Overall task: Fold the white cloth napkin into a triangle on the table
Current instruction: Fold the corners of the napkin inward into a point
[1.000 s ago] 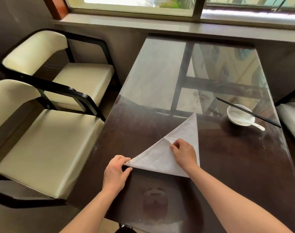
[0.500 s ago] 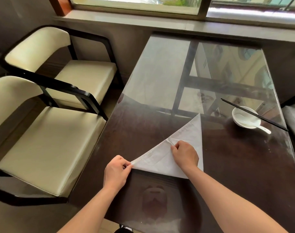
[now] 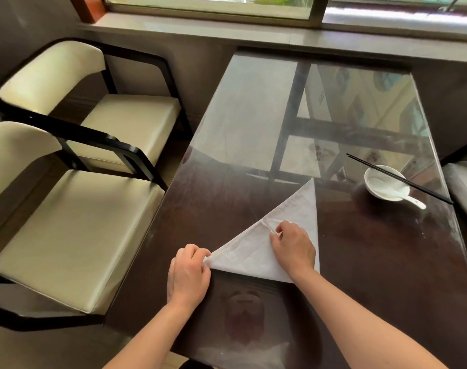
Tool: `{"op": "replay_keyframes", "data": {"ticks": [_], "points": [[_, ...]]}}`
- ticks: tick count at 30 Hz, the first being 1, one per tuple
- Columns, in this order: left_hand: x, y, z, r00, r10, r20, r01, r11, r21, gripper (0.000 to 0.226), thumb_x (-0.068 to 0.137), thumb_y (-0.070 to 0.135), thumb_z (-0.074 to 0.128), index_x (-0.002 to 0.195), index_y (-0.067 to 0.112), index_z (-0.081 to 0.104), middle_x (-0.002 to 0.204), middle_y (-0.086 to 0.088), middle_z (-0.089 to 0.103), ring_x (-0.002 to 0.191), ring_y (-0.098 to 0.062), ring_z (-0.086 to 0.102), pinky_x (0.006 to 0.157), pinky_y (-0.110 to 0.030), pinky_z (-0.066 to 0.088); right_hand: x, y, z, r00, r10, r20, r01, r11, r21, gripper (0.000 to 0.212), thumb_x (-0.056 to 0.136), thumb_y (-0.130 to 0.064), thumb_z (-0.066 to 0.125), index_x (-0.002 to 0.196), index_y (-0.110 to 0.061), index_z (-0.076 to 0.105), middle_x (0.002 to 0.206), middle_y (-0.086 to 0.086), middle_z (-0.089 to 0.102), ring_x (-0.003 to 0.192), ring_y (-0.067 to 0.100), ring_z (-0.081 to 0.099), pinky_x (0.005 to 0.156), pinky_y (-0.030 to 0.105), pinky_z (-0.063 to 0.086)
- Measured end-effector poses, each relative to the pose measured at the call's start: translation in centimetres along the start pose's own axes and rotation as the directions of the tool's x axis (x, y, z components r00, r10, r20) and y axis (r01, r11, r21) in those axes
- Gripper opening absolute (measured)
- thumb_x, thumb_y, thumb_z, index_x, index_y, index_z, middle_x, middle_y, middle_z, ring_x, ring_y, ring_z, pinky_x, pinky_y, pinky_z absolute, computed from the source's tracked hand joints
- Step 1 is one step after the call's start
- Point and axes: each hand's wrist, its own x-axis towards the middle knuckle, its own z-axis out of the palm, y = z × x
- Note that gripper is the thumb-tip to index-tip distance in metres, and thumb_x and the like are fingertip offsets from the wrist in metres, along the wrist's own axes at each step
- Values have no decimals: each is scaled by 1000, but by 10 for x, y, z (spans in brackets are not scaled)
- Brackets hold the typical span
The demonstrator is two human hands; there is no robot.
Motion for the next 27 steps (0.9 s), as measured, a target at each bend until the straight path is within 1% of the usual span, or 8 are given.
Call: {"op": "replay_keyframes", "data": {"ticks": [2,4,7,10,13,19,23,27], "points": [[-1,10,4,990,142,-5,-142,989,33,33,71,0,72,100,15,69,97,0,60,86,-23,57,71,-38,51,-10,11,-4,998,-52,-40,54,998,44,12,89,-23,66,100,-16,66,99,-2,66,97,23,58,70,36,49],[0,24,10,958,285,38,-286,958,24,42,73,3,72,113,13,66,116,-7,62,108,-29,60,90,-45,53,-28,26,-12,991,-96,-96,101,994,46,15,86,-15,71,100,-16,70,100,0,69,96,24,61,74,38,53],[9,48,23,881,424,209,-442,895,50,53,90,23,61,141,17,48,152,-6,43,144,-28,34,120,-44,23,-62,54,-18,967,-202,-157,197,979,-47,20,80,-6,76,97,-15,73,98,1,71,89,25,64,73,39,54],[26,68,33,830,427,359,-486,869,90,59,101,43,31,155,22,24,165,-1,13,152,-20,2,124,-43,8,-90,77,-15,953,-264,-148,254,964,-84,24,77,1,76,97,-11,75,100,2,71,89,25,64,74,38,55],[41,77,39,805,357,473,-466,874,133,69,97,55,12,158,24,4,164,4,-11,151,-17,-13,123,-38,-6,-99,90,-13,965,-215,-153,212,977,-36,19,81,0,74,96,-11,73,96,2,68,84,23,61,74,36,56],[45,73,48,779,330,533,-499,841,209,77,91,62,1,156,24,-11,163,5,-24,149,-18,-22,122,-41,-9,-100,107,-16,975,-169,-144,171,985,4,13,82,-1,75,89,-11,73,87,-2,64,75,20,57,64,35,55],[44,73,48,784,331,525,-491,849,197,71,98,59,11,156,24,-12,162,6,-25,148,-17,-26,122,-41,-10,-105,112,-22,953,-247,-173,241,969,-59,19,82,-5,74,100,-11,73,99,-1,68,85,20,60,71,32,55],[42,73,49,789,326,520,-482,854,196,73,92,61,2,154,27,-16,161,8,-27,146,-18,-29,122,-43,-10,-113,121,-19,942,-305,-142,282,946,-160,17,84,-7,71,98,-15,72,97,-4,64,85,21,58,63,33,48]]}}
